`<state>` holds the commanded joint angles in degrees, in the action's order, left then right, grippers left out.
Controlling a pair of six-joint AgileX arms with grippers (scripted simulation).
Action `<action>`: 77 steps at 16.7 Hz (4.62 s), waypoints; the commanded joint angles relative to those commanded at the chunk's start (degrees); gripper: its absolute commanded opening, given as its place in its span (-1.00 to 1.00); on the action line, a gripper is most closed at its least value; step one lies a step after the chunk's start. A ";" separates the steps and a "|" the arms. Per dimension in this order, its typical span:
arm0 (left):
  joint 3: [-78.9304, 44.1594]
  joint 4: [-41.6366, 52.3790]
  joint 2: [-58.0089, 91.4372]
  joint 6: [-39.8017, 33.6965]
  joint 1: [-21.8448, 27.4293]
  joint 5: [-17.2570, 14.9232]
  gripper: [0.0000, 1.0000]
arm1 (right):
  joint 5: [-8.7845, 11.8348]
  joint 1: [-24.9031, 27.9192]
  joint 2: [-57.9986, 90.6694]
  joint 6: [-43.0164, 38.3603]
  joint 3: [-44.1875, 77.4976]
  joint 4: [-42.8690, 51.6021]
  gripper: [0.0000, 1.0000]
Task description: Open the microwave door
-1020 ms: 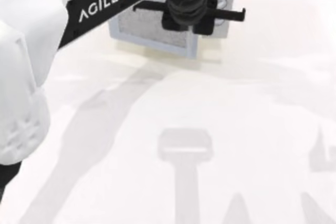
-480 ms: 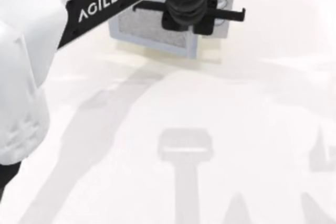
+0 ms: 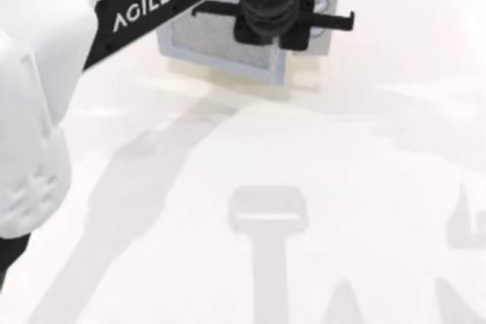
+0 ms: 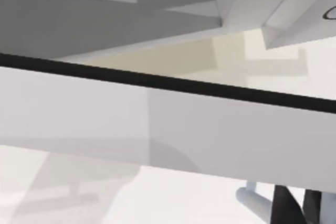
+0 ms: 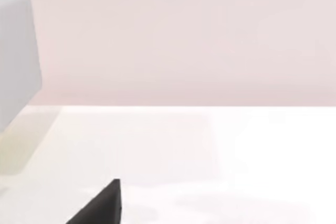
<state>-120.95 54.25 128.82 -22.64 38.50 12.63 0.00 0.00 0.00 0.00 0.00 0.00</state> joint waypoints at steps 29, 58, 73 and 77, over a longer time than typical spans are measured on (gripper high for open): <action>10.37 -5.20 -6.35 6.13 -0.86 -3.19 -1.00 | 0.00 0.00 0.00 0.00 0.00 0.00 1.00; 18.96 -9.08 -11.94 12.78 -2.17 -6.87 -1.00 | 0.00 0.00 0.00 0.00 0.00 0.00 1.00; 18.96 -9.08 -11.94 12.78 -2.17 -6.87 -1.00 | 0.00 0.00 0.00 0.00 0.00 0.00 1.00; 19.29 -9.19 -11.91 12.74 -1.86 -7.35 -1.00 | 0.00 0.00 0.00 0.00 0.00 0.00 1.00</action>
<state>-101.66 45.07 116.92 -9.89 36.64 5.29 0.00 0.00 0.00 0.00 0.00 0.00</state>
